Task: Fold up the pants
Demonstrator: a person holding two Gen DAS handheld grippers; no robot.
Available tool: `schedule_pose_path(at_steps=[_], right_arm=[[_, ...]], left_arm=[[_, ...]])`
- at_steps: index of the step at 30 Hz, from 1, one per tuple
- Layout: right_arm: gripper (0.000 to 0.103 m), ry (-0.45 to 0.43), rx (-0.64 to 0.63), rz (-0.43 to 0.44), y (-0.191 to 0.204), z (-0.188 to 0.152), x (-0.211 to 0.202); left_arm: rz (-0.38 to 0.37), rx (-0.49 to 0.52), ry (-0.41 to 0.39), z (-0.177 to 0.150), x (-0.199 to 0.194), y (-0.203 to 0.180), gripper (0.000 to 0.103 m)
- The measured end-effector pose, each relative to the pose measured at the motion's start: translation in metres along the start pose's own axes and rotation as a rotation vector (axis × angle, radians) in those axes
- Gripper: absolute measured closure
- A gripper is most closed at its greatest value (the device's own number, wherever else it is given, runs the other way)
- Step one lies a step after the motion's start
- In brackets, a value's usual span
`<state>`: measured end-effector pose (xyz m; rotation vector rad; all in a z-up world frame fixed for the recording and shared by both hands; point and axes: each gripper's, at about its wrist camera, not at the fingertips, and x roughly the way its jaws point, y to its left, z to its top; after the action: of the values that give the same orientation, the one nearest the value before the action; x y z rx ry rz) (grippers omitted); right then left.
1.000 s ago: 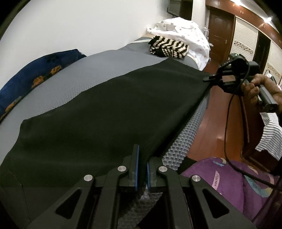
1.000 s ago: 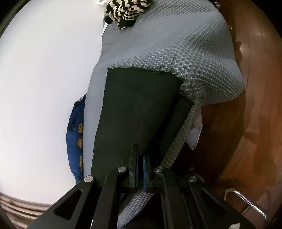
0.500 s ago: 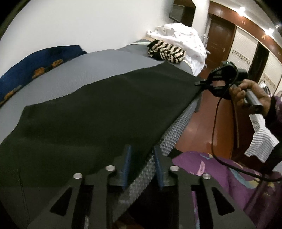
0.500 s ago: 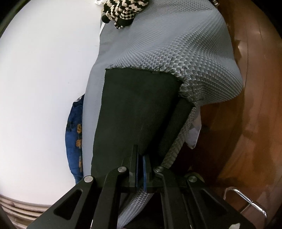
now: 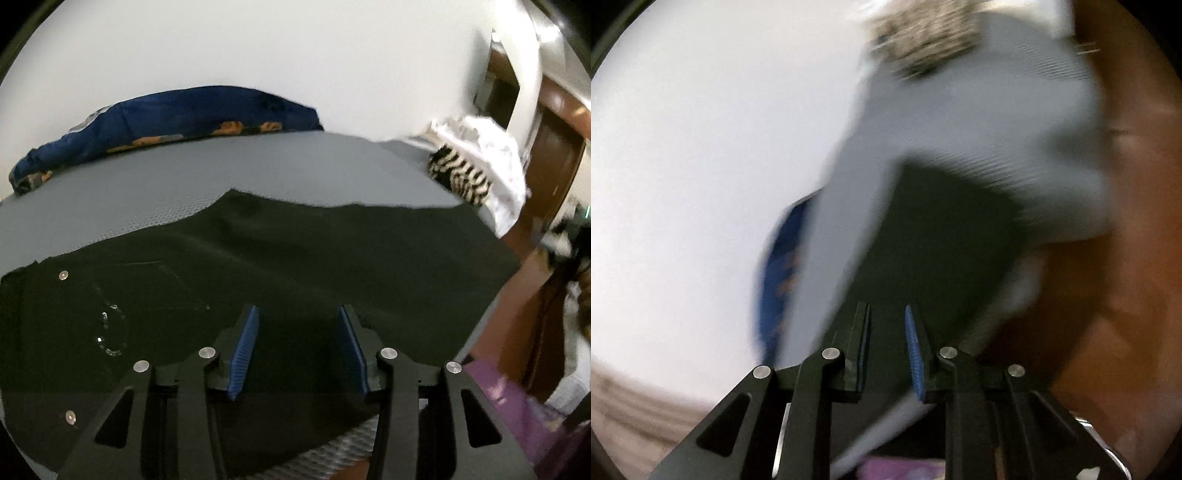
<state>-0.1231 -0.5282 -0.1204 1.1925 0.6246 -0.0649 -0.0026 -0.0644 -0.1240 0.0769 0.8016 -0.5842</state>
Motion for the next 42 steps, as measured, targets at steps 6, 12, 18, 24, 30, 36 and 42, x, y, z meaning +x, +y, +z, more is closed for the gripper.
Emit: schedule_pose_path(at_steps=[6, 12, 18, 24, 30, 36, 42], right_arm=[[0.078, 0.332, -0.409, 0.091, 0.098, -0.062, 0.116], [0.073, 0.548, -0.575, 0.121, 0.147, -0.097, 0.209], [0.062, 0.632, -0.857, 0.207, 0.206, -0.115, 0.267], [0.062, 0.768, -1.081, 0.195, 0.236, -0.131, 0.332], [0.062, 0.889, -1.135, 0.176, 0.235, -0.143, 0.386], [0.075, 1.014, -1.153, 0.205, 0.232, -0.158, 0.408], [0.095, 1.000, -1.151, 0.213, 0.233, -0.159, 0.416]], left_arm=[[0.032, -0.024, 0.070, -0.010, 0.027, 0.006, 0.057], [0.037, 0.002, -0.028, 0.006, 0.002, 0.003, 0.048], [0.129, -0.046, -0.047, 0.007, 0.005, 0.038, 0.044], [0.181, -0.202, -0.049, 0.003, 0.008, 0.087, 0.044], [0.188, -0.233, -0.053, 0.004, 0.007, 0.103, 0.044], [0.193, -0.211, -0.042, 0.003, 0.006, 0.102, 0.040], [0.196, -0.228, -0.037, 0.003, 0.003, 0.105, 0.039]])
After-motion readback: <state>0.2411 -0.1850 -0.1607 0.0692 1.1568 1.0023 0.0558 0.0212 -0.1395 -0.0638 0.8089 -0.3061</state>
